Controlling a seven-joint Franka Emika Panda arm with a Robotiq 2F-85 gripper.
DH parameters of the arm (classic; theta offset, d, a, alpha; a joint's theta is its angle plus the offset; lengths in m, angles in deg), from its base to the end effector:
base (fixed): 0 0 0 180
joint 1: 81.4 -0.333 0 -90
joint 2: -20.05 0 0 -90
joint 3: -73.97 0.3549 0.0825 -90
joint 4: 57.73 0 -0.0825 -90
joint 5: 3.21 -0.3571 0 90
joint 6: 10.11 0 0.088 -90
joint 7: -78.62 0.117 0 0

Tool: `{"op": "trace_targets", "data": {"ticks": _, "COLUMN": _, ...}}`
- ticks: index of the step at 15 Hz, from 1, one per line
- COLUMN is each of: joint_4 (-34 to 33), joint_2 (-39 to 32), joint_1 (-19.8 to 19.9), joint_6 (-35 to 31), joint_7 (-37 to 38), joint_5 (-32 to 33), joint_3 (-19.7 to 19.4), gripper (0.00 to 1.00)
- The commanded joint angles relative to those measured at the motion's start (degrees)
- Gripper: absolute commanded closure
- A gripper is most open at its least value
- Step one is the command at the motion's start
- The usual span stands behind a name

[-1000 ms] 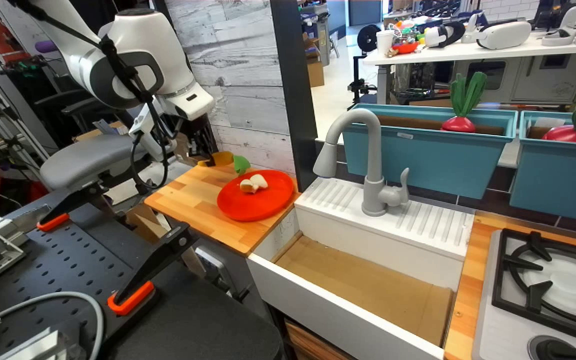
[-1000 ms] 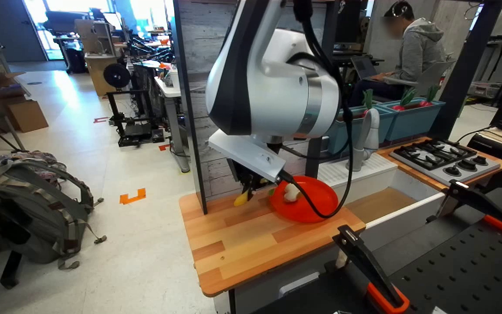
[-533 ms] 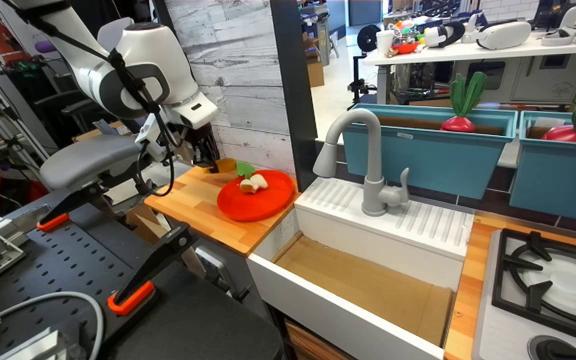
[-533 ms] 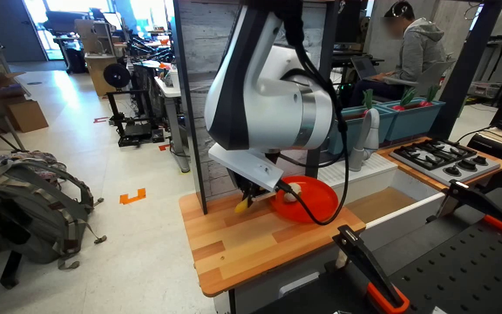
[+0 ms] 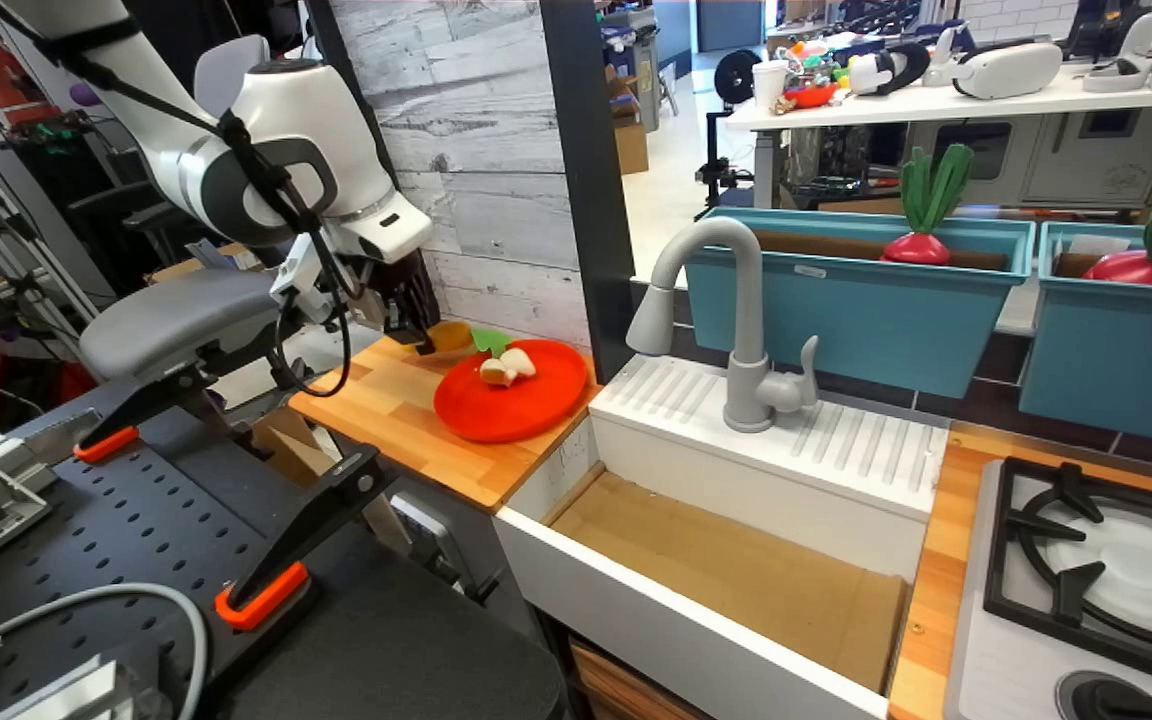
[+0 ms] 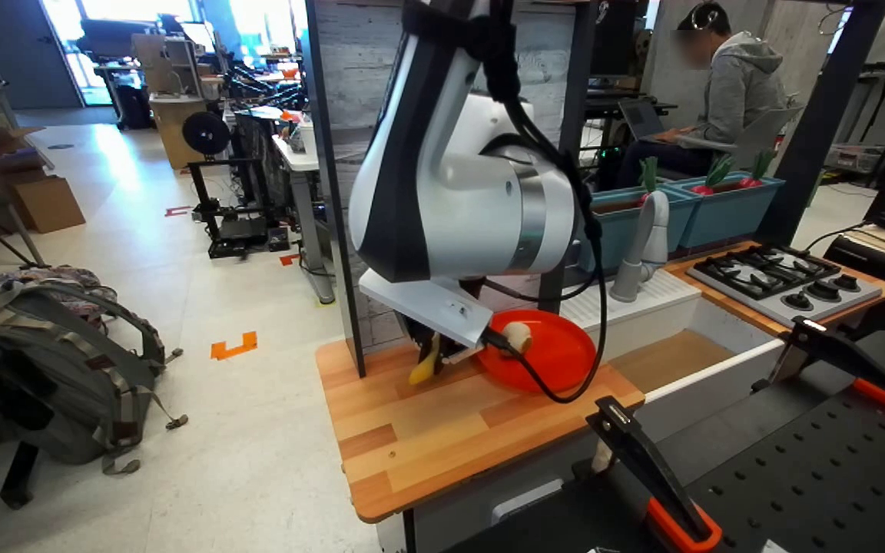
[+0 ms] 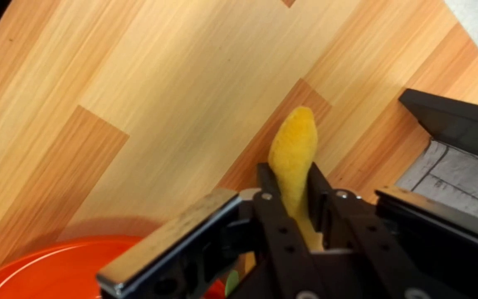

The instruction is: Move the carrot plush backward

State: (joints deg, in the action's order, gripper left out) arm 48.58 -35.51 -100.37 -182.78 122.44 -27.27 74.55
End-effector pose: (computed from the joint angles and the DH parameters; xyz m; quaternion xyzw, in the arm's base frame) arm 0.6048 0.1830 0.0514 -0.9080 0.4058 -0.0515 0.0903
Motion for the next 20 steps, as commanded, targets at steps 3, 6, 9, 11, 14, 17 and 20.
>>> {"op": "trace_targets", "data": {"ticks": 3, "joint_4": -1.73, "joint_2": -0.63, "joint_1": -1.6, "joint_6": 2.34, "joint_7": 1.34, "joint_5": 1.28, "joint_3": -1.82, "gripper": 0.48}}
{"op": "trace_targets", "data": {"ticks": 6, "joint_4": -1.08, "joint_2": -0.2, "joint_1": -1.68, "joint_6": 1.77, "joint_7": 0.92, "joint_5": 1.41, "joint_3": -1.59, "gripper": 0.27}}
{"op": "trace_targets", "data": {"ticks": 9, "joint_4": 0.09, "joint_2": 0.63, "joint_1": -1.45, "joint_6": 0.93, "joint_7": 0.14, "joint_5": 1.48, "joint_3": -0.93, "gripper": 0.05}}
{"op": "trace_targets", "data": {"ticks": 11, "joint_4": 1.07, "joint_2": 1.35, "joint_1": -1.15, "joint_6": 0.36, "joint_7": -0.78, "joint_5": 1.56, "joint_3": -0.13, "gripper": 0.0}}
{"op": "trace_targets", "data": {"ticks": 14, "joint_4": 4.58, "joint_2": 3.74, "joint_1": -0.72, "joint_6": -1.2, "joint_7": -3.97, "joint_5": 1.86, "joint_3": 1.85, "gripper": 0.0}}
{"op": "trace_targets", "data": {"ticks": 17, "joint_4": 9.62, "joint_2": 7.62, "joint_1": 1.94, "joint_6": -0.45, "joint_7": -10.94, "joint_5": 2.45, "joint_3": 6.55, "gripper": 0.0}}
{"op": "trace_targets", "data": {"ticks": 20, "joint_4": 15.33, "joint_2": 12.32, "joint_1": 3.27, "joint_6": 1.55, "joint_7": -17.6, "joint_5": 3.08, "joint_3": 10.03, "gripper": 0.0}}
